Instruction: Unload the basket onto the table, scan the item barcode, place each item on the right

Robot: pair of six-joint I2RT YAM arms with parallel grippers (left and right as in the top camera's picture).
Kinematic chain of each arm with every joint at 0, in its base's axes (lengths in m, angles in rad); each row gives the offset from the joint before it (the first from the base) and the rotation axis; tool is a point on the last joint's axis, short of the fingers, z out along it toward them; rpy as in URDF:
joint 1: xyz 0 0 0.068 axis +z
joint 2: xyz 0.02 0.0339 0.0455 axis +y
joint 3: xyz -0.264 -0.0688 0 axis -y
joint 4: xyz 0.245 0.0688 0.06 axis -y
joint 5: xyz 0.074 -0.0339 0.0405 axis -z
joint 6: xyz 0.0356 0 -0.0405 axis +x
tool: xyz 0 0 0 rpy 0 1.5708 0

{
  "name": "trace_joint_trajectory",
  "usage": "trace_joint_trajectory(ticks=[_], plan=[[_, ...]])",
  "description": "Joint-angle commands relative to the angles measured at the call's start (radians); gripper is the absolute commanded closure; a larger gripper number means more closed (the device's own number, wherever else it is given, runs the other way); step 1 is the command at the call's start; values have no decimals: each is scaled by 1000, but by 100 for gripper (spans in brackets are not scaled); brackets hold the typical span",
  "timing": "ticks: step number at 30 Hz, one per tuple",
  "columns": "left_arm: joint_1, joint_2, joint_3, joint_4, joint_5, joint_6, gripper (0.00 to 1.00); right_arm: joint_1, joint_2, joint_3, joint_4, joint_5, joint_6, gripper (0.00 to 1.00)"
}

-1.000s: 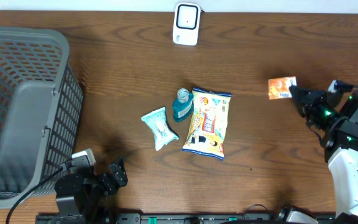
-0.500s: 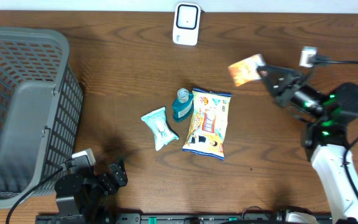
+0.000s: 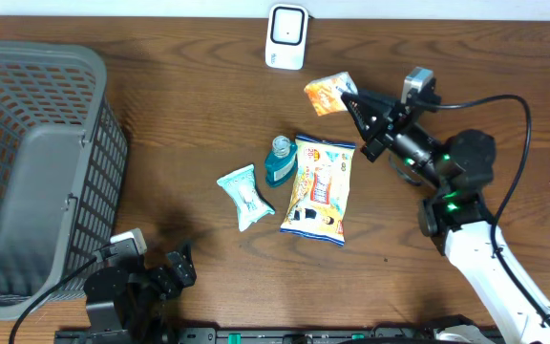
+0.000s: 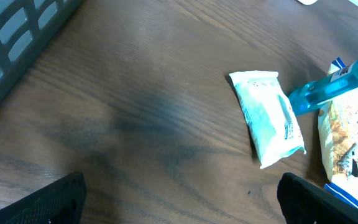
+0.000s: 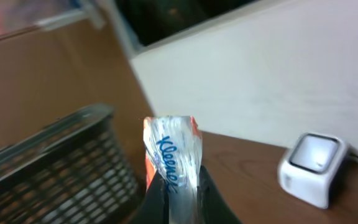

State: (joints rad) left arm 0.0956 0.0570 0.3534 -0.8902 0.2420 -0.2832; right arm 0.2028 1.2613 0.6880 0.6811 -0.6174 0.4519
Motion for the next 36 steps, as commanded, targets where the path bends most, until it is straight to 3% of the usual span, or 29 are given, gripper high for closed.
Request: trace_joint_trajectory(ticks=[1,3,6,11,15,21,28,36], plan=[[4,1,-1,0,12,13,2,30,2,6,-163,319,32,99],[4,1,-1,0,12,13,2,45,2,6,-349,510,129,99],[4,1,-1,0,12,13,2,59,2,6,-594,627,259,99],[4,1,-1,0,12,13,2,59,-1,6,-876,502,340,99],[4,1,-1,0,12,13,2,59,-1,6,-977,502,340,99],[4,1,-1,0,12,13,2,59,1,5,-970,557,259,99],[4,1,-1,0,12,13,2,68,40,2,-864,453,536,99],[4,1,-1,0,12,13,2,136,236,2,-659,326,544,99]])
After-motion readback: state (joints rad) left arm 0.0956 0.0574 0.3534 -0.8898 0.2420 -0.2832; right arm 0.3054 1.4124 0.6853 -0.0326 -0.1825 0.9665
